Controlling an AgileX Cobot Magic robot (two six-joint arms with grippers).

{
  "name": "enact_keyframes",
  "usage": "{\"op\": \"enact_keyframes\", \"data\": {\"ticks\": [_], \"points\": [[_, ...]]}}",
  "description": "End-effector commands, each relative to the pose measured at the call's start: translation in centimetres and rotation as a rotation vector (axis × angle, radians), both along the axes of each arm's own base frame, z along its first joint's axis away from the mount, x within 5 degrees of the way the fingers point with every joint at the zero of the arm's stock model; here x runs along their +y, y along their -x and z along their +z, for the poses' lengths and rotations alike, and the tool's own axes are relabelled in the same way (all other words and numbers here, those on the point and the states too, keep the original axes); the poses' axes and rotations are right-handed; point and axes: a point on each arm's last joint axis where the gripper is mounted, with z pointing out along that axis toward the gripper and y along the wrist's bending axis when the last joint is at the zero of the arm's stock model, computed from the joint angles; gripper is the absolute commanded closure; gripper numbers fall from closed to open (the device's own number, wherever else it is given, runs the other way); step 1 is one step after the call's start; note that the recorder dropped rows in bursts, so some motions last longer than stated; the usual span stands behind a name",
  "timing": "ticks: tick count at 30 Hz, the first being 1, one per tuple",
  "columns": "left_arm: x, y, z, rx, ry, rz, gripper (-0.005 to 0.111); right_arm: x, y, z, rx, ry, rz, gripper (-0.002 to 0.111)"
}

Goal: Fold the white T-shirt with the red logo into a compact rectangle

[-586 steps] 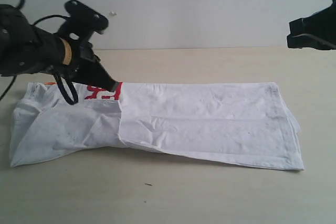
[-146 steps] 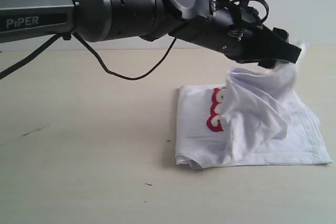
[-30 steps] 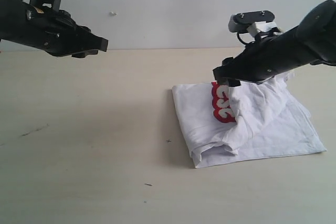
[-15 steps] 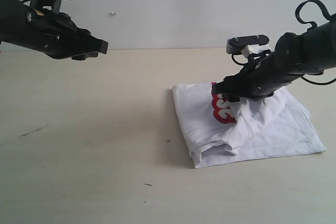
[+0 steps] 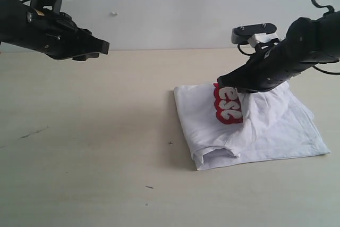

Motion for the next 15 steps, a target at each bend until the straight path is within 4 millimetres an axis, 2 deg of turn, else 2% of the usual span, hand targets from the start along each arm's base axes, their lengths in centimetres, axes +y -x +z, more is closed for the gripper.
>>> {"op": "enact_keyframes", "data": {"ticks": [1,7,15], "points": [[0.0,-0.1,0.2,-0.022,0.009,0.008,0.072,-0.1,1.5,3.3,-0.060,-0.015,-0.010,0.108],[0.0,-0.1,0.3,-0.026,0.010,0.009,0.072,-0.6,4.5,4.6,-0.088,-0.044,-0.061,0.108],[0.2,0.3,-0.6,-0.015,0.007,0.017,0.072,-1.9,7.3,4.1,-0.198,-0.135,-0.220,0.108]]}}
